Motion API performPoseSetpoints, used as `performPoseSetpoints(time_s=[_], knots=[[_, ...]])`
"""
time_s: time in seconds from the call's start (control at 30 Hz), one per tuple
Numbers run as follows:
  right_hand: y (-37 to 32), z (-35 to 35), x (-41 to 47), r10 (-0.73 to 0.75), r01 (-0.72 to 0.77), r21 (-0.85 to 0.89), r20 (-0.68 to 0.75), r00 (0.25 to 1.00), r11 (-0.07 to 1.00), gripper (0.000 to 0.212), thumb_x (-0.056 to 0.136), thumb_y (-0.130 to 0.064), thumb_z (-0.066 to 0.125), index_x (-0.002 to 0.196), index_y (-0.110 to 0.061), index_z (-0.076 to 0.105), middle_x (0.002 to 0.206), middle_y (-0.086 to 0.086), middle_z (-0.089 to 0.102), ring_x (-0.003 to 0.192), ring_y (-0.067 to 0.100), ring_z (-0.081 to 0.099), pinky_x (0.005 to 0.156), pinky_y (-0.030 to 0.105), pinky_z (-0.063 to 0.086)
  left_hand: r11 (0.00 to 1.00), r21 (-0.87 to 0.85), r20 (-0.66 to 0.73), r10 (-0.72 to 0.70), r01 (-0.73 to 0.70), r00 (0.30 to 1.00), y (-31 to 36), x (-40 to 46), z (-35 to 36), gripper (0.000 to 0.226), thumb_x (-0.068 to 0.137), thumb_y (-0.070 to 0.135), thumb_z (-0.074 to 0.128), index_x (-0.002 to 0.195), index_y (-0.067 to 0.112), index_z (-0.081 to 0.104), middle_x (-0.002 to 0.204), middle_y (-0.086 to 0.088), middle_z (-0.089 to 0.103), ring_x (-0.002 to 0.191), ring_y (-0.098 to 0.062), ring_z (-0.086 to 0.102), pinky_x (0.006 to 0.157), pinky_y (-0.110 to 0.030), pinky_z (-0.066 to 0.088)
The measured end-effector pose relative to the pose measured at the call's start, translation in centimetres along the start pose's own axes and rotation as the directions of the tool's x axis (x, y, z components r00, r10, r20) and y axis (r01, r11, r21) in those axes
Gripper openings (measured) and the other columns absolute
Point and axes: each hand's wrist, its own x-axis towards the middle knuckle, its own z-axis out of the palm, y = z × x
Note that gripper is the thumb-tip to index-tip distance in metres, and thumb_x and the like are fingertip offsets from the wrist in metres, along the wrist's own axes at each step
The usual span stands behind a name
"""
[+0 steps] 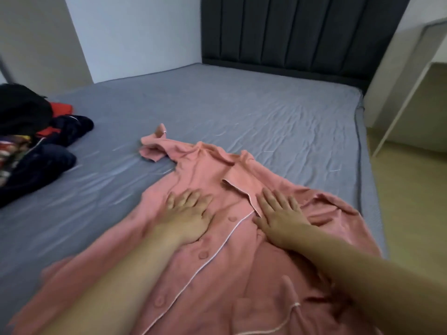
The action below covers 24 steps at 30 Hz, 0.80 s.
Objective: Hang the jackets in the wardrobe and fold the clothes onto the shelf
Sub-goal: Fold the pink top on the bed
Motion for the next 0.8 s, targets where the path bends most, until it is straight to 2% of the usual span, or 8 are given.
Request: performPoseSetpoints(time_s=[0.17, 0.23, 0.33, 0.43, 0.57, 0.63, 0.7, 0.8], knots=[[-2.8, -2.2, -0.3, 0.104, -0.1, -0.169, 0.013, 0.995, 0.981, 0.068, 0.096, -0.038, 0.034, 0.155, -0.02, 0.005, 0.163, -0.004, 0.0, 0.148, 0.021, 0.009, 0.117, 0.053, 0.01, 0.908, 0.078, -0.132, -0.4, 0.412, 0.907, -9.7, -9.9, -0.7, 0.067, 0.093, 0.065, 0.022, 0.152, 0.032, 0.023, 0.16, -0.003, 0.021, 0.145, -0.028, 0.02, 0.116, -0.051, 0.016], [-5.0, -3.3, -0.4, 0.113, -0.113, -0.064, 0.005, 0.994, 0.992, 0.065, 0.094, -0.028, 0.037, 0.154, -0.017, 0.012, 0.162, -0.002, 0.007, 0.146, 0.021, 0.017, 0.117, 0.049, 0.016, 0.812, -0.158, -0.09, -0.579, 0.562, 0.81, -13.2, -12.9, -2.1, 0.062, 0.089, 0.064, 0.039, 0.134, 0.022, 0.051, 0.14, -0.013, 0.048, 0.128, -0.032, 0.044, 0.106, -0.043, 0.034], [-10.2, -3.4, -1.3, 0.01, -0.006, 0.179, -0.02, 1.0, 0.984, 0.058, 0.094, -0.023, 0.036, 0.151, -0.019, 0.024, 0.16, 0.0, 0.016, 0.145, 0.021, 0.02, 0.116, 0.045, 0.021, 0.465, -0.794, 0.202, -0.406, 0.392, 0.891, -14.5, -15.4, -4.7, 0.024, 0.088, 0.037, 0.065, 0.087, 0.014, 0.069, 0.089, -0.013, 0.071, 0.078, -0.02, 0.065, 0.074, -0.031, 0.048], [-14.6, -2.8, -1.9, -0.137, 0.129, 0.143, 0.047, 0.99, 0.981, 0.066, 0.091, -0.017, 0.041, 0.154, -0.02, 0.019, 0.162, -0.002, 0.011, 0.147, 0.021, 0.011, 0.118, 0.047, 0.016, 0.303, -0.892, 0.278, -0.216, 0.335, 0.936, -12.9, -16.8, -5.7, 0.021, 0.092, 0.028, 0.063, 0.076, 0.015, 0.061, 0.061, -0.001, 0.067, 0.051, -0.011, 0.06, 0.05, -0.018, 0.042], [-17.5, -3.3, -1.9, -0.112, 0.108, 0.074, 0.063, 0.992, 0.991, 0.065, 0.096, -0.034, 0.041, 0.154, -0.019, 0.016, 0.162, 0.001, 0.01, 0.148, 0.023, 0.012, 0.119, 0.04, 0.01, 0.212, -0.931, 0.163, -0.488, 0.298, 0.857, -16.4, -17.7, -7.2, 0.031, 0.098, 0.036, 0.056, 0.098, 0.007, 0.068, 0.075, -0.006, 0.073, 0.065, -0.019, 0.069, 0.057, -0.021, 0.051], [-17.9, -3.0, -2.3, -0.052, 0.051, 0.018, 0.059, 0.997, 0.999, 0.063, 0.097, -0.045, 0.032, 0.154, -0.027, 0.012, 0.162, -0.005, 0.006, 0.148, 0.022, 0.008, 0.116, 0.05, 0.007, 0.43, -0.778, 0.044, -0.689, 0.457, 0.724, -21.7, -19.0, -7.9, 0.044, 0.101, 0.039, 0.048, 0.116, 0.002, 0.066, 0.108, -0.018, 0.07, 0.098, -0.03, 0.067, 0.085, -0.035, 0.053], [-18.3, -2.1, -2.8, -0.001, -0.001, 0.023, 0.075, 0.997, 1.0, 0.061, 0.097, -0.047, 0.025, 0.154, -0.035, 0.005, 0.162, -0.009, -0.001, 0.149, 0.02, 0.001, 0.115, 0.059, 0.003, 0.607, -0.367, -0.078, -0.775, 0.704, 0.627, -25.1, -20.9, -7.5, 0.05, 0.102, 0.041, 0.04, 0.127, 0.003, 0.059, 0.133, -0.022, 0.057, 0.12, -0.037, 0.056, 0.101, -0.044, 0.045], [-19.0, -1.3, -3.1, 0.064, -0.067, 0.031, 0.082, 0.995, 0.997, 0.059, 0.097, -0.046, 0.018, 0.153, -0.037, 0.0, 0.162, -0.011, -0.007, 0.149, 0.019, -0.004, 0.114, 0.063, 0.002, 0.706, -0.281, -0.101, -0.695, 0.65, 0.711, -23.6, -20.9, -5.7, 0.066, 0.097, 0.059, 0.028, 0.135, 0.01, 0.05, 0.143, -0.018, 0.048, 0.13, -0.037, 0.046, 0.106, -0.048, 0.035]])
